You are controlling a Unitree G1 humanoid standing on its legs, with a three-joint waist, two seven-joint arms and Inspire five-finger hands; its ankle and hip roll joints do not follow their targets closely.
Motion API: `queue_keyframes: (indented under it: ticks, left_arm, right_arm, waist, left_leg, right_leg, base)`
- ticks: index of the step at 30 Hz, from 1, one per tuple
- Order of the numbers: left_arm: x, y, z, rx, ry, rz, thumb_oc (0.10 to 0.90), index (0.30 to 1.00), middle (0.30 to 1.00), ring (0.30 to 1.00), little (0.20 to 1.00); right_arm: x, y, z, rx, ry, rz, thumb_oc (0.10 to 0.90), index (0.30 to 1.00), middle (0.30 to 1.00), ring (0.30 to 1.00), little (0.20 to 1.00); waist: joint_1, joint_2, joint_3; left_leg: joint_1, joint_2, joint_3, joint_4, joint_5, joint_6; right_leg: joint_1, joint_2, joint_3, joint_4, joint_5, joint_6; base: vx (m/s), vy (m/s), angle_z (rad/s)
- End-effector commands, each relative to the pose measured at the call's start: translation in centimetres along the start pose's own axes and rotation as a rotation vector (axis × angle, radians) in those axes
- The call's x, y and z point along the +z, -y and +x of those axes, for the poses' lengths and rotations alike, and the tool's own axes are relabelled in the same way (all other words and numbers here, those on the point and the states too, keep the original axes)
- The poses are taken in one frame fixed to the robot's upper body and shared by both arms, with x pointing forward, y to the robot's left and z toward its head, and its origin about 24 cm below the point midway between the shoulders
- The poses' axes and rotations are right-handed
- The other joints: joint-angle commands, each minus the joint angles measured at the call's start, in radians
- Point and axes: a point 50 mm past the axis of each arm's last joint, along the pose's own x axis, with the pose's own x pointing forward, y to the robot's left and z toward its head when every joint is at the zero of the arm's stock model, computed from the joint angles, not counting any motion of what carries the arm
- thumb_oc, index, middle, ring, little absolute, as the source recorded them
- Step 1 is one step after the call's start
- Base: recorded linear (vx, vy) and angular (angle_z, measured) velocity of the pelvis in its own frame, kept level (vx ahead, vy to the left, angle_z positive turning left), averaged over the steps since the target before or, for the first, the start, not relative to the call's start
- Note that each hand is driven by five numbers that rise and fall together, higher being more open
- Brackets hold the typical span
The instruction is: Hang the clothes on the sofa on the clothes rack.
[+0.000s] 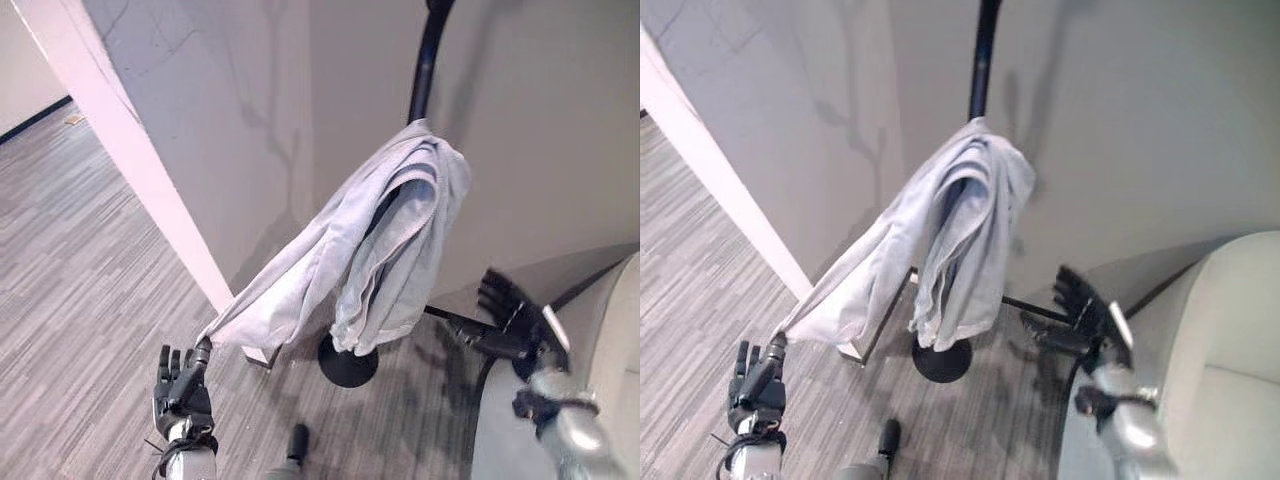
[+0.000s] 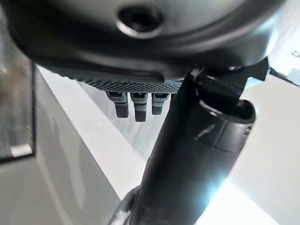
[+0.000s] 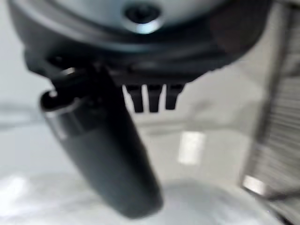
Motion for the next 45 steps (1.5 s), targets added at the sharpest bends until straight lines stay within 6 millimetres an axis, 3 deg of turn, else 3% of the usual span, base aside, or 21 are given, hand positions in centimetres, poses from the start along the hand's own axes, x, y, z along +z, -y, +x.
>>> queue_keyframes:
  ticks: [1, 8, 21, 27, 29, 32, 33, 39, 42, 43, 45]
  left_arm:
    - [3.2, 3.1, 2.2, -0.2, 0.126, 0.06, 0.8, 0.9, 0.9, 0.9, 0.9]
    - [2.4, 4.9, 0.6, -0.361, 0.019, -0.109, 0.8, 0.9, 0.9, 0.9, 0.9]
    - [-1.2, 2.4, -2.5, -0.389, -0.331, -0.203, 0.8, 0.9, 0.9, 0.9, 0.9]
    - [-2.8, 4.0, -2.7, -0.508, -0.453, -0.152, 0.8, 0.9, 0.9, 0.9, 0.9]
    - [-3.3, 5.9, -2.5, -0.64, -0.496, -0.11, 0.8, 0.9, 0.9, 0.9, 0.9]
    - [-3.1, 7.1, -2.5, -0.721, -0.502, -0.074, 0.8, 0.9, 0.9, 0.9, 0.9]
    - [-1.9, 9.3, -2.4, -0.863, -0.47, -0.004, 0.8, 0.9, 0.9, 0.9, 0.9]
    - [0.6, 12.3, -1.9, -0.996, -0.333, 0.054, 0.8, 0.9, 0.9, 0.9, 0.9]
    - [1.7, 11.6, -1.8, -0.972, -0.284, 0.079, 0.8, 0.9, 0.9, 0.9, 0.9]
    - [2.7, 8.9, -1.2, -0.85, -0.229, 0.12, 0.8, 0.9, 0.9, 0.9, 0.9]
    - [2.8, 7.9, -1.2, -0.807, -0.22, 0.144, 0.8, 0.9, 0.9, 0.9, 0.9]
  right_arm:
    - [4.2, -1.3, 1.8, 0.063, 0.226, 0.006, 0.8, 0.9, 0.9, 0.9, 0.9]
    - [3.0, -1.1, 1.9, 0.039, 0.167, 0.02, 0.8, 0.9, 0.9, 0.9, 0.9]
    - [2.1, -2.4, 3.2, 0.131, 0.082, -0.011, 0.8, 0.9, 0.9, 0.9, 0.9]
    - [2.1, -3.1, 3.6, 0.157, 0.081, -0.02, 0.8, 0.9, 0.9, 0.9, 0.9]
    - [1.5, -3.2, 3.3, 0.168, 0.06, -0.018, 0.8, 0.9, 0.9, 0.9, 0.9]
    - [1.2, -3.0, 3.1, 0.164, 0.047, -0.023, 0.8, 0.9, 0.9, 0.9, 0.9]
    - [0.8, -2.8, 3.0, 0.161, 0.031, -0.024, 0.8, 0.9, 0.9, 0.9, 0.9]
    - [0.4, -2.7, 2.5, 0.164, 0.015, -0.02, 0.8, 0.9, 0.9, 0.9, 0.9]
    - [0.5, -2.4, 2.3, 0.159, 0.018, -0.026, 0.8, 0.9, 0.9, 0.9, 0.9]
    - [0.4, -2.2, 1.9, 0.159, 0.016, -0.03, 0.8, 0.9, 0.9, 0.9, 0.9]
    - [0.4, -2.1, 1.8, 0.158, 0.014, -0.029, 0.8, 0.9, 0.9, 0.9, 0.9]
  waist:
    - [0.049, -0.007, -0.049]
    - [0.064, 0.001, -0.04]
    - [0.066, 0.018, -0.043]
    - [0.053, 0.024, -0.046]
    - [0.041, 0.028, -0.051]
    - [0.035, 0.03, -0.055]
    - [0.028, 0.034, -0.061]
    - [0.017, 0.034, -0.069]
    - [0.016, 0.034, -0.072]
    - [0.022, 0.035, -0.069]
    - [0.021, 0.034, -0.073]
  left_leg:
    - [0.132, 0.063, -0.022, 0.006, -0.123, -0.043]
    - [0.119, 0.059, -0.045, 0.006, -0.112, -0.046]
    - [0.118, 0.06, -0.048, 0.006, -0.109, -0.048]
    - [0.114, 0.055, -0.053, 0.006, -0.105, -0.051]
    - [0.113, 0.05, -0.053, 0.006, -0.106, -0.054]
    - [0.113, 0.047, -0.05, 0.006, -0.108, -0.054]
    - [0.116, 0.046, -0.047, 0.006, -0.112, -0.053]
    - [0.125, 0.043, -0.034, 0.006, -0.12, -0.052]
    - [0.13, 0.042, -0.026, 0.006, -0.124, -0.049]
    - [0.139, 0.045, -0.015, 0.006, -0.13, -0.047]
    - [0.136, 0.044, -0.013, 0.006, -0.128, -0.044]
  right_leg:
    - [-0.088, -0.057, -0.01, 0.005, 0.035, 0.069]
    - [-0.08, -0.054, -0.039, 0.005, 0.025, 0.065]
    - [-0.068, -0.053, -0.057, 0.005, 0.019, 0.062]
    - [-0.062, -0.057, -0.07, 0.005, 0.019, 0.062]
    - [-0.06, -0.061, -0.079, 0.005, 0.019, 0.064]
    - [-0.059, -0.064, -0.08, 0.005, 0.02, 0.065]
    - [-0.058, -0.069, -0.079, 0.005, 0.022, 0.068]
    - [-0.056, -0.077, -0.073, 0.005, 0.026, 0.072]
    - [-0.055, -0.081, -0.067, 0.005, 0.03, 0.074]
    - [-0.053, -0.083, -0.057, 0.005, 0.031, 0.075]
    - [-0.058, -0.086, -0.054, 0.005, 0.035, 0.077]
  base:
    - [0.01, -0.021, 0.36]
    - [0.01, -0.021, 0.31]
    - [0.0, -0.001, 0.03]
    - [0.01, 0.003, 0.12]
    - [0.01, 0.015, 0.16]
    - [0.01, 0.025, 0.05]
    - [0.0, 0.054, 0.03]
    - [0.0, 0.008, 0.0]
    - [0.0, 0.014, -0.04]
    - [0.0, 0.021, -0.13]
    - [0.0, 0.014, -0.15]
